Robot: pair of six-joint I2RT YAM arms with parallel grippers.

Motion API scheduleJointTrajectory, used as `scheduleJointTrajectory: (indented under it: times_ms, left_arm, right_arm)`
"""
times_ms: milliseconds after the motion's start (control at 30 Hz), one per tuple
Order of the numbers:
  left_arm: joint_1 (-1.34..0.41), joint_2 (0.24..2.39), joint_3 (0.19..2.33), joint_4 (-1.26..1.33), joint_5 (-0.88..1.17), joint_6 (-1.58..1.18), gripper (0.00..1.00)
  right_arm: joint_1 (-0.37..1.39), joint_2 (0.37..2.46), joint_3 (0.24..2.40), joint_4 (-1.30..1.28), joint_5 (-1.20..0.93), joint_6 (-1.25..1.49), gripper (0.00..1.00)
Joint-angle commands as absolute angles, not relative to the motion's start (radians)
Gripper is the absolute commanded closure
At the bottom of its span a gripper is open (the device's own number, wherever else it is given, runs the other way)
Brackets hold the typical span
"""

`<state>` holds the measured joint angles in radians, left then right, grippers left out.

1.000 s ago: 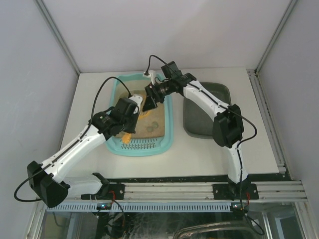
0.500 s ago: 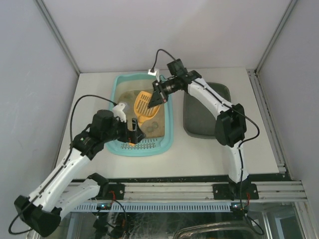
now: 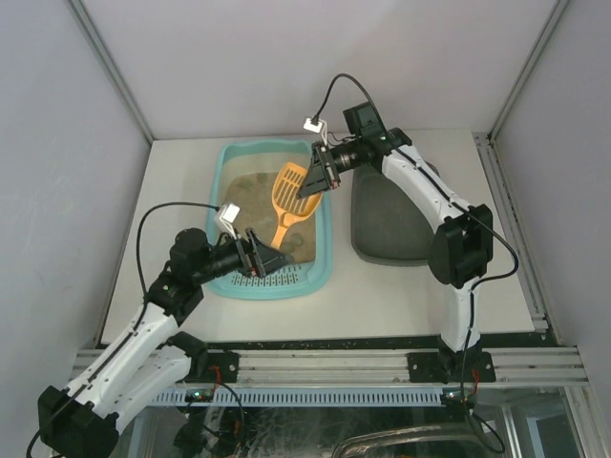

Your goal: Clean the litter box

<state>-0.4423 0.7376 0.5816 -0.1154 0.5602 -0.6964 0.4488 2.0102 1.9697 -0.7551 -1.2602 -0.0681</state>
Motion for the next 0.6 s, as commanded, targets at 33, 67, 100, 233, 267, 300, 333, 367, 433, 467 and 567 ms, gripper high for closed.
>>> scheduleJointTrajectory:
  times_ms: [33,67,100,233,267,300,333,367,433,467,567]
  left_arm:
    - [-0.432,0.689,0.426,0.31,0.547,-0.99,0.01]
    - [-0.432,0.677,0.408,0.332,0.525,-1.003,0.03]
    - [-0.432,0.657,0.398,0.338,0.509,-1.006,0.04]
    - [-0.431,0.612,0.401,0.302,0.475,-0.978,0.13]
    - [-0.431,0.601,0.401,0.298,0.471,-0.975,0.14]
    - [-0.431,0.591,0.398,0.297,0.467,-0.975,0.15]
    - [-0.431,0.58,0.395,0.297,0.46,-0.975,0.16]
    - [-0.431,0.568,0.39,0.302,0.453,-0.977,0.18]
    - [-0.431,0.551,0.382,0.312,0.444,-0.981,0.2]
    - [-0.431,0.55,0.383,0.314,0.447,-0.982,0.21]
    - [-0.43,0.57,0.382,0.324,0.475,-0.987,0.21]
  right_arm:
    - [0.466,1.973,1.973,-0.749,-1.287,-0.09,1.0]
    - [0.466,1.973,1.974,-0.751,-1.285,-0.091,1.0]
    - [0.465,1.973,1.973,-0.753,-1.282,-0.093,1.0]
    - [0.458,1.97,1.971,-0.757,-1.278,-0.097,1.0]
    - [0.456,1.971,1.971,-0.757,-1.276,-0.098,1.0]
    - [0.454,1.972,1.97,-0.756,-1.274,-0.097,1.0]
    - [0.452,1.975,1.971,-0.756,-1.272,-0.096,1.0]
    - [0.452,1.976,1.971,-0.755,-1.27,-0.095,1.0]
    - [0.451,1.981,1.971,-0.755,-1.268,-0.095,1.0]
    - [0.452,1.983,1.971,-0.755,-1.267,-0.097,1.0]
    - [0.455,1.985,1.97,-0.753,-1.265,-0.093,1.0]
